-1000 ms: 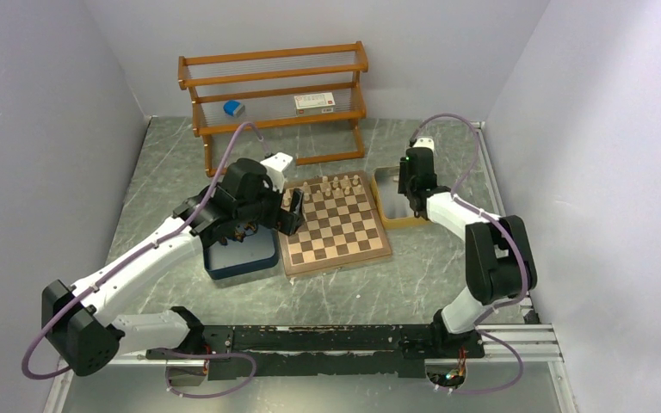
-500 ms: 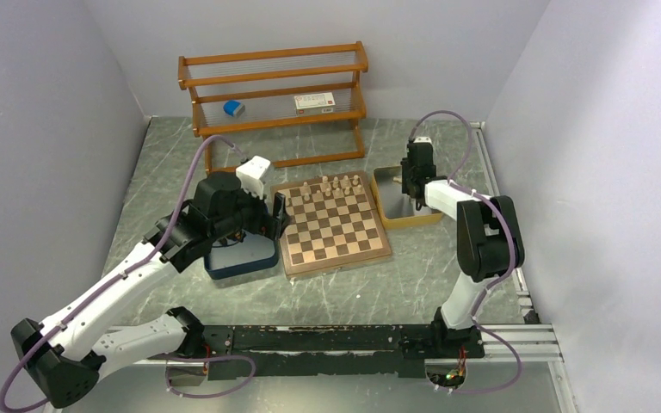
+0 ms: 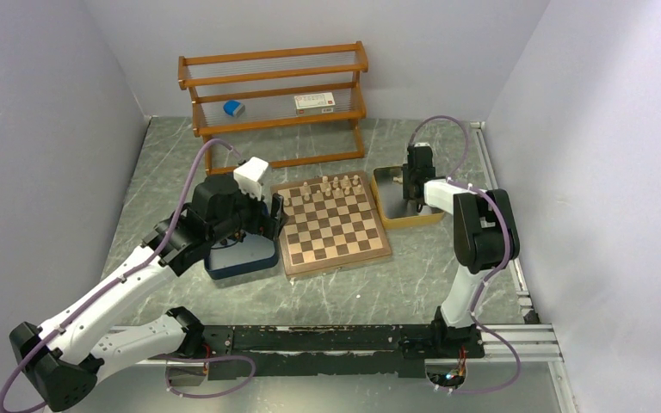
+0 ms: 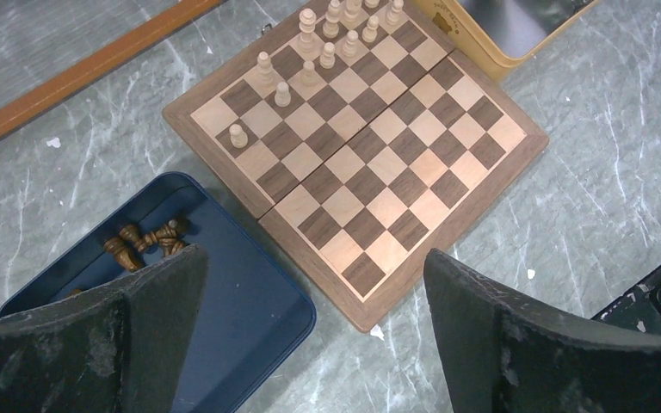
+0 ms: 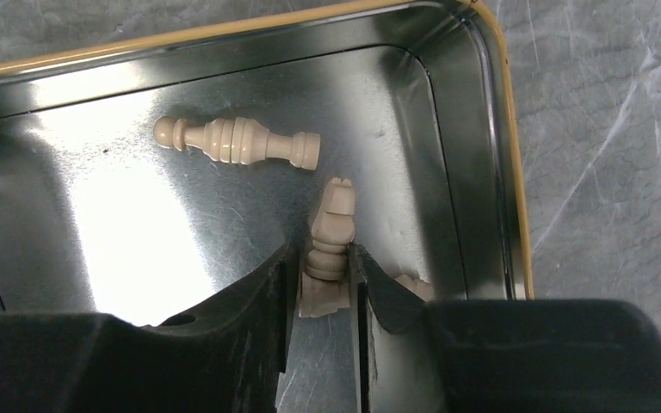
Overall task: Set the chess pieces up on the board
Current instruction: Pick up the chess piece from the storage box.
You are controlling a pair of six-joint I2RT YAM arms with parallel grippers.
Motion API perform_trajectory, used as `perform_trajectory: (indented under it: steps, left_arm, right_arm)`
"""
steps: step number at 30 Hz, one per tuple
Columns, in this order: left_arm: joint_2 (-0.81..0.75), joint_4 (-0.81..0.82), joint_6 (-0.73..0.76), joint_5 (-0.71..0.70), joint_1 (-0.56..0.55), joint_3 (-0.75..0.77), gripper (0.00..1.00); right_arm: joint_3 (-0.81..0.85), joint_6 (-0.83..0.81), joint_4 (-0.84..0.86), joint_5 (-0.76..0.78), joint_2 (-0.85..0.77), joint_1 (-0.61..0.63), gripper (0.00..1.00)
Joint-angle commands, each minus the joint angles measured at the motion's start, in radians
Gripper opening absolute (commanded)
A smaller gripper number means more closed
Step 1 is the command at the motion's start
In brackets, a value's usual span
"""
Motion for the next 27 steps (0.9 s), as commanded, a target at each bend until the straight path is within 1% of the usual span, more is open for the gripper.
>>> perform_trajectory:
  steps: [1, 4, 7, 10, 18, 27]
  left_arm:
    - [-0.015, 0.037, 0.024, -0.011, 0.006, -0.003, 1.00]
    - [-0.010, 0.032, 0.028, -0.005, 0.006, -0.001, 1.00]
    - [-0.010, 0.032, 0.031, -0.002, 0.006, -0.001, 1.00]
    - [-0.007, 0.044, -0.001, -0.033, 0.008, -0.014, 1.00]
    - [0.038, 0.010, -0.014, -0.012, 0.022, 0.014, 1.00]
    - [0.073, 0.008, -0.046, 0.008, 0.044, 0.013, 1.00]
  right_arm:
    - [0.031, -0.013, -0.008, -0.017, 0.020, -0.012, 0.31]
    - [0.031, -0.013, -0.008, -0.014, 0.025, -0.013, 0.30]
    - [0.033, -0.016, -0.010, -0.013, 0.025, -0.012, 0.25]
    - [0.028, -0.017, -0.007, -0.013, 0.007, -0.013, 0.21]
    - [0.014, -0.005, 0.000, -0.054, -0.103, -0.013, 0.17]
    - [-0.061, -0.002, 0.076, -0.098, -0.207, -0.012, 0.15]
